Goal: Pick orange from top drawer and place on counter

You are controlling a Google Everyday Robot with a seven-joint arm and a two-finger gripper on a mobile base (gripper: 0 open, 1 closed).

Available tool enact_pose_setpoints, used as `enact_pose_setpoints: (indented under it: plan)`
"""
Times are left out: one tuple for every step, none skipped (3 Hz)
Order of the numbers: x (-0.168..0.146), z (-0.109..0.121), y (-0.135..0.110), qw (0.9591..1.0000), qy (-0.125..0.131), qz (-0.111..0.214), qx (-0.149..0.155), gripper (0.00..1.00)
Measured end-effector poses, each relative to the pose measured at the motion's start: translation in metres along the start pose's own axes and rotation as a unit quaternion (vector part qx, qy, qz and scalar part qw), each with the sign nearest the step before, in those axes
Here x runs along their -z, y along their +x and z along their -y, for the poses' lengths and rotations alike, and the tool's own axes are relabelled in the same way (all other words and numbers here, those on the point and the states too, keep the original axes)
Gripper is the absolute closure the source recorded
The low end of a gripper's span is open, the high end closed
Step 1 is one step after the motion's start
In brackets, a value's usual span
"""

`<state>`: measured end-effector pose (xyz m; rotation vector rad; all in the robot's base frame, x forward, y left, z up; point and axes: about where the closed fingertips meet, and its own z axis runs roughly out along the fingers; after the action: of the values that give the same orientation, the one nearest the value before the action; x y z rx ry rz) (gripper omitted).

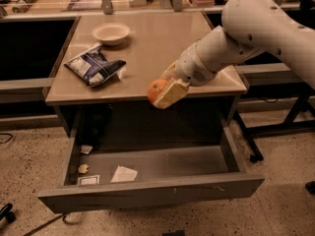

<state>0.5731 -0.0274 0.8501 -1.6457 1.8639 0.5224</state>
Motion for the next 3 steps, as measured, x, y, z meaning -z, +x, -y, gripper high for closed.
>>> enact_pose_setpoints:
  plan:
    - [0.0,0.0,0.0,1.0,0.0,0.0,0.0,1.0]
    - [0.001,0.016,-0.011,0.9989,0.042,-0.009,-0.018,1.0]
    - [0.002,0.044,-0.034,0.9945,0.095,-0.022,-0.037,1.0]
